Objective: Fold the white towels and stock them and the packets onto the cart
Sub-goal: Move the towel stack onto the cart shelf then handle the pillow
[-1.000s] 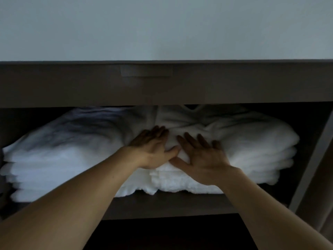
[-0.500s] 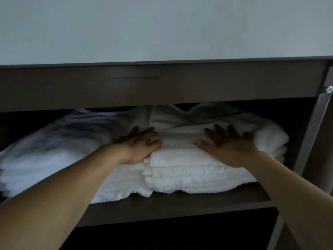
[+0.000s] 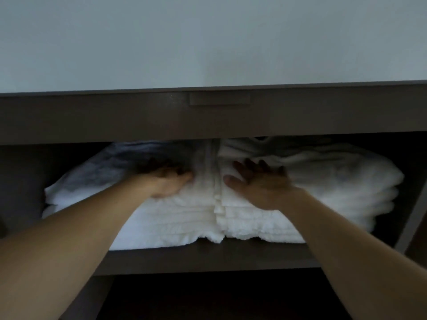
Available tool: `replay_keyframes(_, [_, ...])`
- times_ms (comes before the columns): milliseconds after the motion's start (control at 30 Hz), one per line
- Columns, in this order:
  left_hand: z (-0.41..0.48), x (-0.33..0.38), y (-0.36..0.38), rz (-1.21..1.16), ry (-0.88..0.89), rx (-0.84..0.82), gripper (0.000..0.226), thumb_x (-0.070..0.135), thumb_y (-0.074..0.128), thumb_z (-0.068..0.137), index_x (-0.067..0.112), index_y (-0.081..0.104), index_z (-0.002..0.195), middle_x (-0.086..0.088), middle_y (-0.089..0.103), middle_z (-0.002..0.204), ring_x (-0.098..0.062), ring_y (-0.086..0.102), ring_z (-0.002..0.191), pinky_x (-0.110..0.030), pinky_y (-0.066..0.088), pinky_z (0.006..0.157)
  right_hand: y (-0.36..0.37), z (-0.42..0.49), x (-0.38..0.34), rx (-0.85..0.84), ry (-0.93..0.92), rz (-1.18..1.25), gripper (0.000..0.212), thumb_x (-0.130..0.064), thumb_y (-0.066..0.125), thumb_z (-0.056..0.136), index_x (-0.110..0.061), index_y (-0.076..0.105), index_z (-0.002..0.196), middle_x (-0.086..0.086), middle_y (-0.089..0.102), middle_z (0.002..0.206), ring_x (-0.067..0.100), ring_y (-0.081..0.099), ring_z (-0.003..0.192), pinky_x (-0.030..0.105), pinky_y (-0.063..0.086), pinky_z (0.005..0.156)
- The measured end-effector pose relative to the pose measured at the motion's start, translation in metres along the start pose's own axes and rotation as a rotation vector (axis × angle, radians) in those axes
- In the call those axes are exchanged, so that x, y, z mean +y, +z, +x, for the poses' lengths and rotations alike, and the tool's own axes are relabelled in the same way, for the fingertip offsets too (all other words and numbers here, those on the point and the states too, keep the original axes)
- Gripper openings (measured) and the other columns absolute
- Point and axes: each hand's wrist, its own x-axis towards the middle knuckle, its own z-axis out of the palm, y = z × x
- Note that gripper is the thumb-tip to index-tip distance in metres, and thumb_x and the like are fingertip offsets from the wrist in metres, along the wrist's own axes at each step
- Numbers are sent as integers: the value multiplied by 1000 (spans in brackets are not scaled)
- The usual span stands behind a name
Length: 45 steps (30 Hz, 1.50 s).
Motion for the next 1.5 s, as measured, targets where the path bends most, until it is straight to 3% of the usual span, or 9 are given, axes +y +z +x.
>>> replay_keyframes(167, [-27, -2, 34, -26, -85, 80, 69, 73, 5, 91, 46, -5, 154, 12, -6, 165, -31, -2, 152, -59, 5, 118, 27, 4, -4, -4, 48, -1, 71, -78, 4, 89, -50, -15, 152, -13, -16, 165, 23, -7, 154, 57, 1, 120])
replay_keyframes(300, [-29, 2, 21, -65, -78, 60, 68, 72, 7, 92, 45, 1, 154, 10, -2, 165, -33, 0, 151, -62, 7, 116, 7, -9, -26, -40, 86, 31, 69, -73, 9, 94, -47, -16, 153, -9, -18, 165, 28, -13, 153, 63, -5, 118])
replay_keyframes(433, [-62, -1, 8, -11, 150, 51, 92, 76, -20, 74, 41, 7, 155, 4, 1, 165, -37, 2, 151, -68, 13, 112, -13, -43, -73, -72, -5, 18, 68, -71, 11, 96, -45, -13, 154, -8, -20, 165, 23, -18, 152, 61, -5, 120])
replay_keyframes(567, [-126, -16, -25, -63, 56, -23, 68, 64, 11, 97, 34, 2, 157, 6, -7, 166, -28, -12, 152, -62, 7, 119, -48, -86, -120, -213, -48, -55, 69, -69, 6, 96, -40, -10, 156, -6, -20, 165, 25, -20, 151, 60, -1, 121])
replay_keyframes(700, [-208, -39, -64, 23, 20, -176, 71, 66, 10, 97, 30, 0, 158, 2, -14, 165, -25, -19, 150, -59, 0, 119, -95, -138, -171, -306, -110, -47, 70, -70, 6, 97, -37, -6, 157, -6, -17, 166, 25, -19, 152, 59, 1, 121])
replay_keyframes(967, [-354, -93, -146, -27, -122, -134, 72, 66, 13, 97, 28, 3, 158, 0, -7, 166, -26, -14, 151, -61, 6, 119, -171, -229, -265, -338, -266, -30, 71, -70, 7, 97, -35, -4, 158, -5, -14, 166, 25, -19, 152, 59, -1, 121])
replay_keyframes(1167, [-429, -167, -175, -46, -275, -76, 68, 62, 13, 99, 28, 8, 158, -1, -4, 166, -25, -12, 152, -60, 6, 119, -193, -264, -343, -324, -390, -68, 68, -65, 9, 100, -33, -2, 159, -3, -14, 167, 25, -19, 152, 61, 1, 121])
replay_keyframes(1500, [-498, -379, -204, -74, -479, 16, 68, 62, 16, 99, 28, 10, 157, 0, -5, 166, -25, -13, 152, -59, 3, 119, -184, -236, -538, -301, -540, -66, 66, -65, 10, 100, -35, -1, 158, -5, -11, 167, 24, -16, 153, 61, 4, 120])
